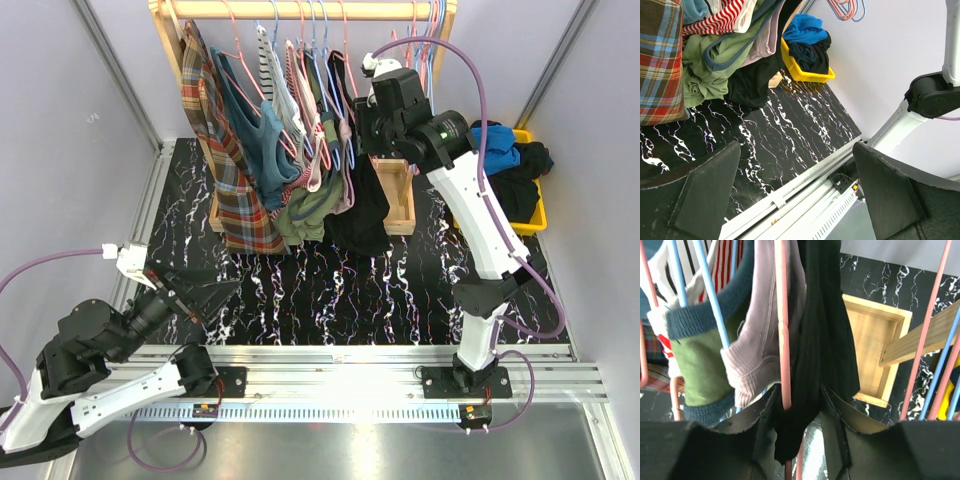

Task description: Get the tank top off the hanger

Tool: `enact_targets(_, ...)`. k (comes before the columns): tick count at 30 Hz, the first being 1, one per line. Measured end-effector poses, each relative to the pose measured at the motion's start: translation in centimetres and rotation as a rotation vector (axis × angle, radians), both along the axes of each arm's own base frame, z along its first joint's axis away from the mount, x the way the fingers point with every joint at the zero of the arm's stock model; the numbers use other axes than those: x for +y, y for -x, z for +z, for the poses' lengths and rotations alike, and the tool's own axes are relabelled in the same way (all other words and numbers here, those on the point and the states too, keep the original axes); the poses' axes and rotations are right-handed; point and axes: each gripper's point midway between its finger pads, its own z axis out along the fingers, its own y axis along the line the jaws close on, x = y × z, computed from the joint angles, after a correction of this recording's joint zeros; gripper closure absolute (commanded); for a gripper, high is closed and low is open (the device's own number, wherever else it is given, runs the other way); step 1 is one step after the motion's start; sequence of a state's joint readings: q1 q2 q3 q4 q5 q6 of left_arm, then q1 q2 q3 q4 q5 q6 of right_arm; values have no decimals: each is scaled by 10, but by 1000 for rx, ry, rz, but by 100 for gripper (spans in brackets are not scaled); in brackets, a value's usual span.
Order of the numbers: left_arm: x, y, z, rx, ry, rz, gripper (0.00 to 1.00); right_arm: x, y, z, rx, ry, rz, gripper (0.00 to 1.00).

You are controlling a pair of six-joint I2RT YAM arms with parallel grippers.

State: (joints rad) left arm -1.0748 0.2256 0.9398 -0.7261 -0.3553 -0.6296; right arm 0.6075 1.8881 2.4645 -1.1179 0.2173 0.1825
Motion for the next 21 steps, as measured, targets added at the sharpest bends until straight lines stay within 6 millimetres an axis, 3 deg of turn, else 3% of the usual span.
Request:
enact_targets(7,2,0,-1,1,-2,5,1,-6,5,-4,13,47,19,61)
enact_targets(11,2,0,-1,1,-2,5,1,-11,8,-8,25,87,25,72)
enact_targets(14,1,0,-2,2,-3,5,1,-15,9,-11,29,120,26,86)
enact_targets(15,1,0,-2,2,-4,5,1,-16,9,-11,27,127,25,97)
enact_targets(21,1,-1,-4,4,-8,5,1,-20,9,-10,20,146,24,100)
